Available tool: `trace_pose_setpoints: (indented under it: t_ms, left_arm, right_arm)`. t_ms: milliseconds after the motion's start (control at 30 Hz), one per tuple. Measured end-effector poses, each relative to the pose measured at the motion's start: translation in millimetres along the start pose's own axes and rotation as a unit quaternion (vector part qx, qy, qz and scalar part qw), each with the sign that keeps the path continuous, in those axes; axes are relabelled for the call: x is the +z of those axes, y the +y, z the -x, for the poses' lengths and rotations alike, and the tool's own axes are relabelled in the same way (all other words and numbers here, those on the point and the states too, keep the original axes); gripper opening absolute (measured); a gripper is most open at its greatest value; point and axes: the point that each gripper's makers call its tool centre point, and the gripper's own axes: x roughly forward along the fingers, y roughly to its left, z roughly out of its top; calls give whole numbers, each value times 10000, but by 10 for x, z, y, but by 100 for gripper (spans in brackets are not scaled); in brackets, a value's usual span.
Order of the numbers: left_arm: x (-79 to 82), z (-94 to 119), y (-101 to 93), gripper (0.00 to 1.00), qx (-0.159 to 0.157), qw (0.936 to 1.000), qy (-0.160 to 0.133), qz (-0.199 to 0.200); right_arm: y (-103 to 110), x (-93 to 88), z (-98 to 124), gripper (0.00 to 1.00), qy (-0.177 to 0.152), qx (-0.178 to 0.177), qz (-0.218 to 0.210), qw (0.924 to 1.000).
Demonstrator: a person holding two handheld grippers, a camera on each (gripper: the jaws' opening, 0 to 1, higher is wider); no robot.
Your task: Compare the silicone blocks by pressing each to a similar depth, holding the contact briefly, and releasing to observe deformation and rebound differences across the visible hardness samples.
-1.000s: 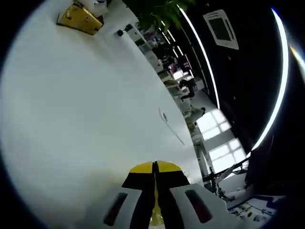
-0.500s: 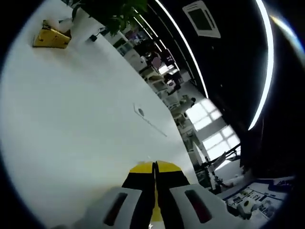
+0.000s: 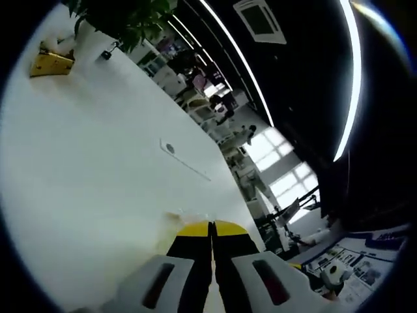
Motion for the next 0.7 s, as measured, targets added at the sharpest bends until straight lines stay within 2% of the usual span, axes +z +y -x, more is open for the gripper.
trace_pose_setpoints:
  t_ms: [300, 367, 467, 700]
  left_arm:
    - [45, 87, -214, 0, -95, 9998, -63, -148]
    - [48, 124, -308, 0, -120, 9996, -78, -256]
    - [56, 181, -492, 0, -230, 9991, -94, -332]
    - [62, 258, -935, 0, -503, 9973, -132, -514]
  right_arm:
    - [50, 180, 68, 69, -310, 151, 125, 9993]
    - [56, 240, 66, 68, -392, 234, 119, 9989]
    - [72, 422, 78, 68, -703, 391, 40, 9968]
    - [90, 537, 8, 67, -704, 716, 437, 9940]
